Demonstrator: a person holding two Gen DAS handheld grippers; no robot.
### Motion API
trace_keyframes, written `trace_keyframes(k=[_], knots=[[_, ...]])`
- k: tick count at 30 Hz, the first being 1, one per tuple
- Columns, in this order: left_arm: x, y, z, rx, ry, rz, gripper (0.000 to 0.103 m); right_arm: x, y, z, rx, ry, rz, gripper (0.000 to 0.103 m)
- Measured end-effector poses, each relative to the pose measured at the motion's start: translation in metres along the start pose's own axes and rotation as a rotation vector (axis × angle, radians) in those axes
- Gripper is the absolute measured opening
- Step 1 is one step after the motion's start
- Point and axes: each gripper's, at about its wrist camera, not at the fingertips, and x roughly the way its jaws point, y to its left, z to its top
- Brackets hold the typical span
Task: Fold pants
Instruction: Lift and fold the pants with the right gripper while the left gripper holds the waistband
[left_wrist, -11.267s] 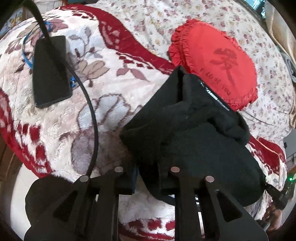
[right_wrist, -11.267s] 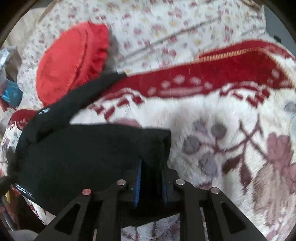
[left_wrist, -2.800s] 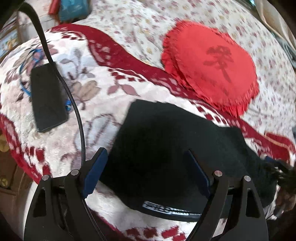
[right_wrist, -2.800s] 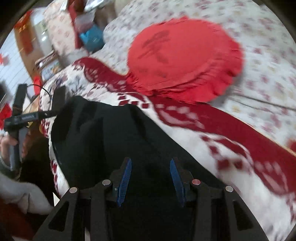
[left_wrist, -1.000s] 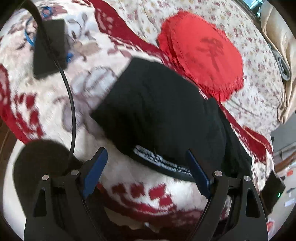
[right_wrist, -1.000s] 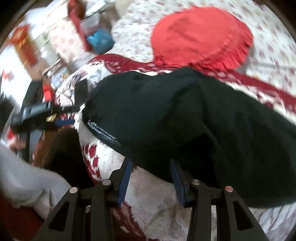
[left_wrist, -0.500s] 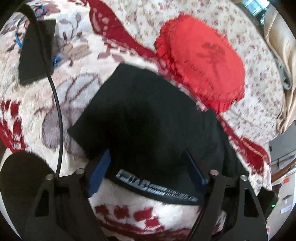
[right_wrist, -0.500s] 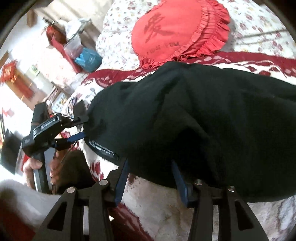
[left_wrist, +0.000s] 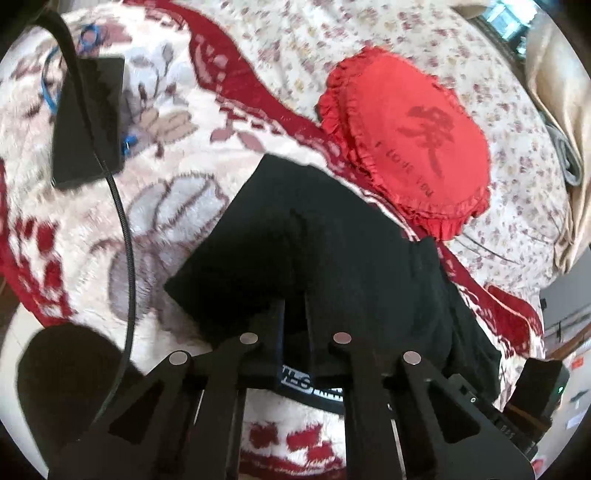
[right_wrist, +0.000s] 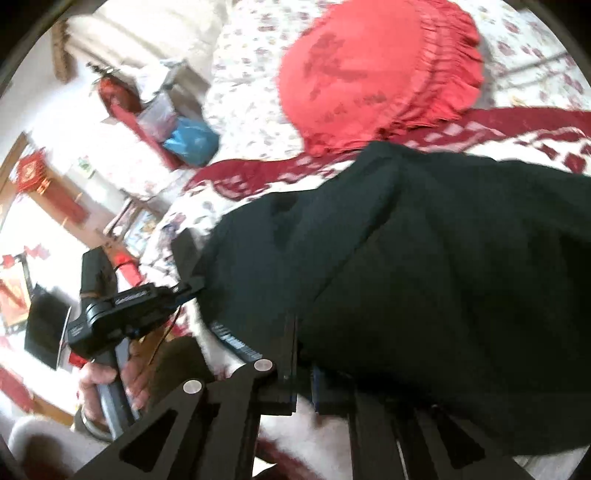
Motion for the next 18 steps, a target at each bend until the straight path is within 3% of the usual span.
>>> trace_keyframes(k=[4,8,10,13,18], knots=[[-0.012,-0.002,-0.005,0.055,-0.021,0.023,0.007,-0.004,0.014,-0.007,-0.035,0.031,0.041,0.004],[-0.004,0.010,-0.006,0.038,-0.009,0.073,0.007,0.013,-0.007,-0.017,0.016,0.099,-0.044,0.006],[0.000,0.019,-0.005,0.014,0.012,0.085,0.007,0.004,-0.018,-0.021,0.055,0.098,-0.071,0.032],[-0.007,0.023,-0.005,0.012,-0.002,0.077,0.007,-0.040,-0.020,-0.027,0.045,0.046,-0.070,0.034],[-0.024,0.016,0.002,0.014,-0.036,0.055,0.008,-0.128,-0.037,-0.030,0.024,-0.083,-0.288,0.034]])
